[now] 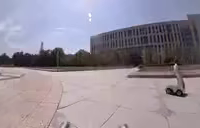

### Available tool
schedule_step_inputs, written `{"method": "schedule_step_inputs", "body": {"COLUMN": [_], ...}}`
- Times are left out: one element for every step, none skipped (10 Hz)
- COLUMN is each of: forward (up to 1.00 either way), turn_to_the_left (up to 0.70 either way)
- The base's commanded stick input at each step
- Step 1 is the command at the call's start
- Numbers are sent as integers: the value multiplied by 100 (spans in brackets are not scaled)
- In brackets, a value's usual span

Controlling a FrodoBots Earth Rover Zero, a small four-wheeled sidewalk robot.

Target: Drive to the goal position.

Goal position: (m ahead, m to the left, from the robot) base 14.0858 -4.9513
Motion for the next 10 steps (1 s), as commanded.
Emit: {"method": "schedule_step_inputs", "body": {"forward": [70, 70, 70, 70, 70, 70, 70, 70, 70, 70], "turn_to_the_left": [0, 0, 0, 0, 0, 0, 0, 0, 0, 0]}}
